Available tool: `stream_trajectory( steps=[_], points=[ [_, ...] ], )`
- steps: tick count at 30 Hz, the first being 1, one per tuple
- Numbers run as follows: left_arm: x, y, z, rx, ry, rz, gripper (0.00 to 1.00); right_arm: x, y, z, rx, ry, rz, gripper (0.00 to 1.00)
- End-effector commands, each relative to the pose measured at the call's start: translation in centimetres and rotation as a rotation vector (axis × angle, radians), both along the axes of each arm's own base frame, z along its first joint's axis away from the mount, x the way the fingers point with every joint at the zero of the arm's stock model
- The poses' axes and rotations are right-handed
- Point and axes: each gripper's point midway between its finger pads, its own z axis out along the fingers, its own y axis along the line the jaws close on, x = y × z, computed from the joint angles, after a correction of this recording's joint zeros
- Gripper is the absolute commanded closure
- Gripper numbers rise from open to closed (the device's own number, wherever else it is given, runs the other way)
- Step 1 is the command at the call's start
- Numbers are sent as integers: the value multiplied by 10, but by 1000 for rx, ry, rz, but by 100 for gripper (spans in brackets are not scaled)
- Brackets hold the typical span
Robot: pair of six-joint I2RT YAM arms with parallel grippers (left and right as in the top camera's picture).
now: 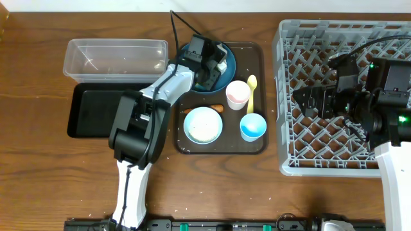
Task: Sort waste into correct bins and load items into the dishwasher rack
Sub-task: 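Reach left gripper into teal bowl and grasp wrapper and tissue, then carry wrapper and tissue with left gripper into clear plastic bin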
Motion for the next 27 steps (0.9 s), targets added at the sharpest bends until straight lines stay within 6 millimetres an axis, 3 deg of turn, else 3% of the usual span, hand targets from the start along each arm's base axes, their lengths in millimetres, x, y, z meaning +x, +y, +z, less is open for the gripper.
stream_trajectory(
  steps=[1, 3, 8, 16, 18, 22, 27],
  points=[
    [7, -2, 3, 0, -23, 3, 77, 1, 0, 8, 1, -25, 11, 4],
    [9, -3, 8, -12, -31, 15, 93, 1, 0, 8, 1, -25, 10, 4],
    [15, -5, 40, -60, -78, 55, 94, 1, -2, 7, -11, -24, 1, 5],
    [14, 6, 149, -171, -210, 135, 94, 1, -2, 7, -11, -23, 1, 7],
    [8, 16, 177, -187, -233, 156, 94, 1, -2, 7, -11, -24, 1, 7],
    [-3, 48, 210, -184, -253, 206, 94, 1, -2, 7, -10, -24, 2, 7],
    [0, 100, 213, -164, -232, 309, 94, 1, -2, 7, -10, -24, 1, 8]
  ],
)
